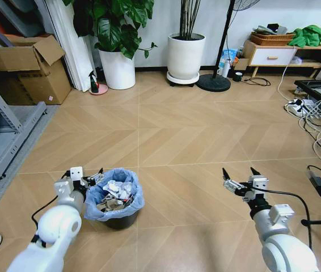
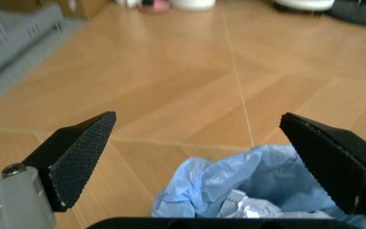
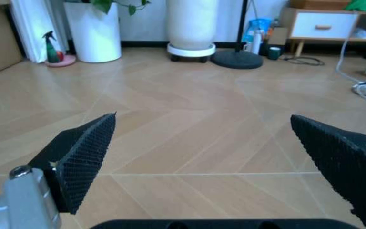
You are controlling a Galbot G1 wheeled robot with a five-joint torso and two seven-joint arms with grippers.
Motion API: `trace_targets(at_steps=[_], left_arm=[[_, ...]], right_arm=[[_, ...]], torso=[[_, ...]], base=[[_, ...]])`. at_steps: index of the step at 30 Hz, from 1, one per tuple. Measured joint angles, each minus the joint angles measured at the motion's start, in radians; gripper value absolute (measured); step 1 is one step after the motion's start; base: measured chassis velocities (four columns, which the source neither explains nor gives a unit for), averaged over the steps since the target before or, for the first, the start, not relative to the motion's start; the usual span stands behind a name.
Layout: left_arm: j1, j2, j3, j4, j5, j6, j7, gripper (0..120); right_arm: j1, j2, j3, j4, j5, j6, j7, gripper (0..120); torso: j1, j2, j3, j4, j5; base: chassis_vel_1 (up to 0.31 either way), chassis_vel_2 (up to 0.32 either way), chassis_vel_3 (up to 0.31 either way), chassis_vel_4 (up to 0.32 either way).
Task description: Pick up the trash bin and place the garbage on the floor into it.
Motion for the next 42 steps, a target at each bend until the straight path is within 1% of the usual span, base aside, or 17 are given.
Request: trace_targets(at_steps=[1, 3, 4, 6, 8, 9, 12, 15, 20, 25, 42], left_arm=[[0.038, -0.014, -0.008, -0.026, 0.039, -0.035, 0.008, 100], [0.049, -0.018, -0.011, -0.035, 0.052, -0.044, 0.01, 100], [0.088, -0.036, -0.019, -0.066, 0.091, -0.07, 0.014, 100], [0.132, -0.058, -0.026, -0.106, 0.137, -0.089, 0.014, 100], [0.166, -0.079, -0.026, -0.147, 0.17, -0.097, 0.009, 100], [0.166, -0.079, -0.026, -0.147, 0.17, -0.097, 0.009, 100], [0.207, -0.108, -0.015, -0.219, 0.199, -0.099, -0.005, 100], [0.221, -0.114, -0.01, -0.245, 0.231, -0.101, -0.009, 100], [0.244, -0.132, -0.003, -0.28, 0.268, -0.109, -0.01, 100], [0.255, -0.15, 0.018, -0.303, 0.267, -0.11, -0.009, 100], [0.253, -0.15, 0.021, -0.303, 0.26, -0.104, -0.008, 100]], right_arm=[[-0.024, 0.009, 0.013, 0.025, -0.002, -0.003, 0.0, 100], [-0.032, 0.012, 0.016, 0.033, -0.003, -0.004, 0.0, 100], [-0.058, 0.024, 0.029, 0.059, -0.012, -0.004, -0.002, 100], [-0.089, 0.042, 0.042, 0.089, -0.03, -0.004, -0.008, 100], [-0.118, 0.059, 0.045, 0.116, -0.045, 0.002, -0.014, 100], [-0.118, 0.059, 0.045, 0.116, -0.045, 0.002, -0.014, 100], [-0.165, 0.09, 0.028, 0.164, -0.084, 0.027, -0.02, 100], [-0.182, 0.105, 0.023, 0.191, -0.101, 0.031, -0.02, 100], [-0.198, 0.122, 0.024, 0.245, -0.123, 0.034, -0.013, 100], [-0.202, 0.129, 0.018, 0.28, -0.142, 0.031, 0.004, 100], [-0.201, 0.129, 0.016, 0.281, -0.143, 0.027, 0.007, 100]], torso=[[0.0, 0.0, 0.0, 0.0002, -0.0002], [0.0, 0.0, 0.0, 0.0, -0.0003], [0.0, 0.0, 0.0, 0.0001, -0.0001], [0.0, 0.0, 0.0, 0.0, -0.0002], [0.0, 0.0, 0.0, 0.0, -0.0001], [0.0, 0.0, 0.0, 0.0, -0.0001], [0.0, 0.0, 0.0, 0.0, -0.0002], [0.0, 0.0, 0.0, -0.0001, -0.0001], [0.0, 0.0, 0.0, 0.0, -0.0001], [0.0, 0.0, 0.0, 0.0, -0.0003], [0.0, 0.0, 0.0, 0.0, -0.0001]], base=[[0.0, 0.0, 0.0, 0.0], [0.0, 0.0, 0.0, 0.0], [0.0, 0.0, 0.0, 0.0], [0.0, 0.0, 0.0, 0.0], [0.0, 0.0, 0.0, 0.0], [0.0, 0.0, 0.0, 0.0], [0.0, 0.0, 0.0, 0.0], [0.0, 0.0, 0.0, 0.0], [0.0, 0.0, 0.0, 0.0], [0.0, 0.0, 0.0, 0.0], [0.0, 0.0, 0.0, 0.0]])
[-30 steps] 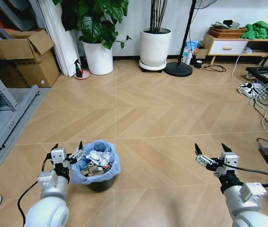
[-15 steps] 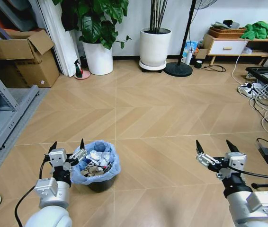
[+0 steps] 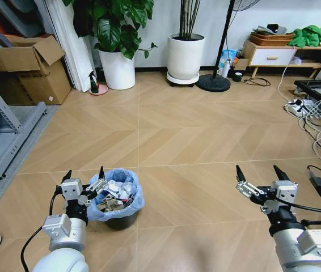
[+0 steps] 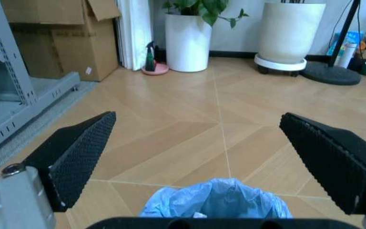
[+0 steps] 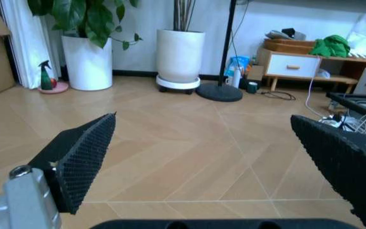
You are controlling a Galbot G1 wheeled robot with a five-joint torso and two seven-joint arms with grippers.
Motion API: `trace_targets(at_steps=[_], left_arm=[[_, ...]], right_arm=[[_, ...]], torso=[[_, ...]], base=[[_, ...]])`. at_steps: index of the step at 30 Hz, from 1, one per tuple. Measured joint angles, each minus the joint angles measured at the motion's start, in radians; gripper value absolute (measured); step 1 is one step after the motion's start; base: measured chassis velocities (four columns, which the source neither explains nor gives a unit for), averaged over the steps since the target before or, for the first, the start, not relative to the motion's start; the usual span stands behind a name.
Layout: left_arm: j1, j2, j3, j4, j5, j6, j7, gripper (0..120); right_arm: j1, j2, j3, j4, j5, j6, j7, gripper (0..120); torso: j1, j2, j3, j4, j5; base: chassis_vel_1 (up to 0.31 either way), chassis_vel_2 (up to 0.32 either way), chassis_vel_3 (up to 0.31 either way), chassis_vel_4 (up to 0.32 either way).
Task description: Pick up the trash bin and place the garbage on the floor into it.
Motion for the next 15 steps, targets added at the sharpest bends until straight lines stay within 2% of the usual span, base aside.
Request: trace_targets(at_steps=[15], left_arm=[[-0.001, 0.001, 0.0, 0.002, -0.001, 0.001, 0.001, 100]], right_arm=[[0.001, -0.001, 0.0, -0.002, 0.001, -0.001, 0.0, 100]], torso=[[0.0, 0.0, 0.0, 0.0, 0.0]], base=[[0.0, 0.0, 0.0, 0.0]])
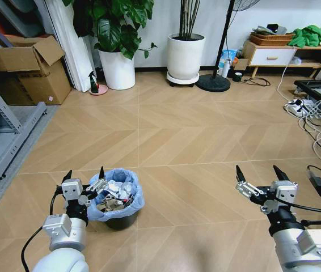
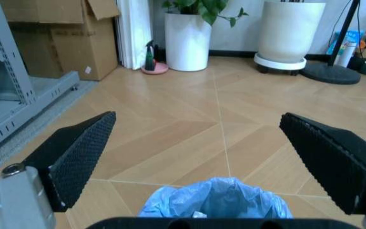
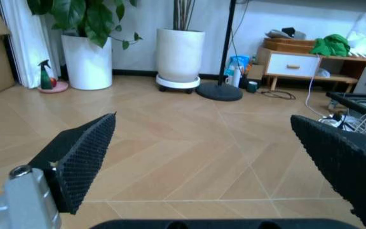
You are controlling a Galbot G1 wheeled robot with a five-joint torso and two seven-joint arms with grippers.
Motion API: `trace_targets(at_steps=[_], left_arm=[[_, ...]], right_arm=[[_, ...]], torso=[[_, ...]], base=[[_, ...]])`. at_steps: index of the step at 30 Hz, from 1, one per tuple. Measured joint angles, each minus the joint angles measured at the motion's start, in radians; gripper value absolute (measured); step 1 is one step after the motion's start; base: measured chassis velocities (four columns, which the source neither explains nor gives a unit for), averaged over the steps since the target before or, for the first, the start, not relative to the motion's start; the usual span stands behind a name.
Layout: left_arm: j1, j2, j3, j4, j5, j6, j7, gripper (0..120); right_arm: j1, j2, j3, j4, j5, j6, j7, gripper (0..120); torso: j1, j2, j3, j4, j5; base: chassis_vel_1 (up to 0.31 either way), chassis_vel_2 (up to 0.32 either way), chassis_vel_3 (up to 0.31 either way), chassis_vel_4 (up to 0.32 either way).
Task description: Pick up the trash bin and place the garbage on the floor into it.
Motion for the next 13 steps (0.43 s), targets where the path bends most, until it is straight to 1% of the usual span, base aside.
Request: trace_targets(at_steps=[13], left_arm=[[0.0, 0.0, 0.0, 0.001, -0.001, 0.001, 0.0, 100]], right_arm=[[0.0, 0.0, 0.0, -0.001, 0.001, 0.0, 0.0, 100]], torso=[[0.0, 0.0, 0.0, 0.0, 0.0]], base=[[0.0, 0.0, 0.0, 0.0]])
